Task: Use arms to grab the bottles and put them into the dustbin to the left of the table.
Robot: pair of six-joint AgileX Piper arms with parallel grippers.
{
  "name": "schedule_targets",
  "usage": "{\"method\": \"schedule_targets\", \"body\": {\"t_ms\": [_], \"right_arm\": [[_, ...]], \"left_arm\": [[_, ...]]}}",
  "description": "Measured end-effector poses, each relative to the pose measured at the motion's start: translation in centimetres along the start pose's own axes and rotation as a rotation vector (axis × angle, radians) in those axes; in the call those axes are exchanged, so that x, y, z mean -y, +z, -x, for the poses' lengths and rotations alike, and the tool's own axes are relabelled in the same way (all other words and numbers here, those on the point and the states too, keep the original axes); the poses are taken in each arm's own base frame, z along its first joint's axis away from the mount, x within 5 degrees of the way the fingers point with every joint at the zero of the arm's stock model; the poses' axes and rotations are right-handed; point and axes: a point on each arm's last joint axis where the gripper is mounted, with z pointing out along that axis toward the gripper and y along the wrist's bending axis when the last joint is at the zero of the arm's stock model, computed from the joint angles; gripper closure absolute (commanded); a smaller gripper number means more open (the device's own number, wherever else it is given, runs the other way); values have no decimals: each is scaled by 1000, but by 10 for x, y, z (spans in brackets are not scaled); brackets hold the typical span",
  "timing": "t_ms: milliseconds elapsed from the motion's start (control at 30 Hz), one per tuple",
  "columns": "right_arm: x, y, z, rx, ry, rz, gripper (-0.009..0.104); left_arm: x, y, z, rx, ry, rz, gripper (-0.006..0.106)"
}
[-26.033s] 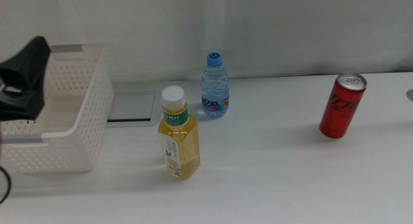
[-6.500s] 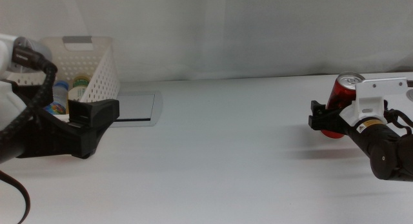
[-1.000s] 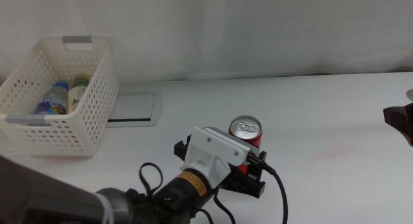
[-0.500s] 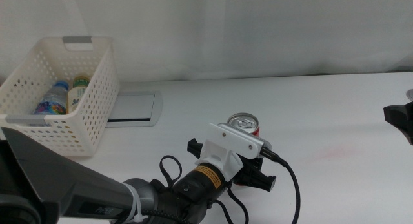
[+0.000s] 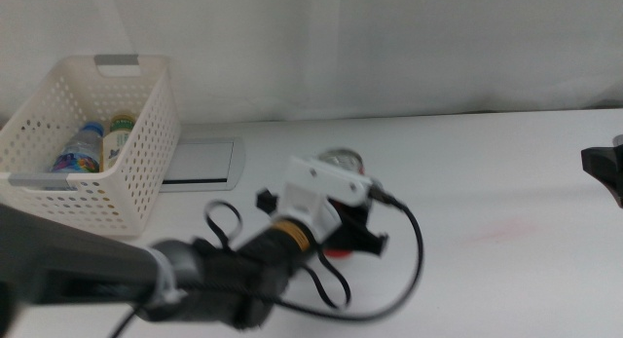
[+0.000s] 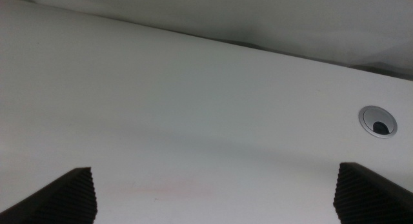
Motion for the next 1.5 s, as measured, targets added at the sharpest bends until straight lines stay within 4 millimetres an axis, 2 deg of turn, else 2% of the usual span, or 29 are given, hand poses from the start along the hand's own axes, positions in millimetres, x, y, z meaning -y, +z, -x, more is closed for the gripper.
{"method": "schedule_targets", "body": {"t_ms": [200,300,333,400,600,733,833,1000,1133,1500], "right_arm": [[0,-7,2,32,2,-8,-8],[-1,-21,4,83,-1,-18,-8],[-1,-28,5,109,-1,-23,-8],[-4,-55,4,187,2,-35,-8],[-12,-104,-6,304,-10,-45,-8],[-17,-125,-19,348,4,-42,-8],[-20,-131,-33,368,45,-37,-8],[-24,-129,-56,419,84,-44,-8],[-25,-110,-76,422,98,-55,-8],[-24,-62,-116,456,169,-95,-8]], "left_arm": [[-37,-9,53,48,-2,77,103],[-55,-18,72,75,0,116,103],[-63,-22,78,83,-3,135,103],[-79,-33,91,102,-4,173,103],[-101,-54,113,104,-1,217,103],[-111,-64,134,97,17,229,103],[-121,-72,150,103,14,245,103],[-141,-84,169,102,1,283,103],[-156,-94,177,92,-16,314,103],[-188,-111,175,18,-55,381,103]]}}
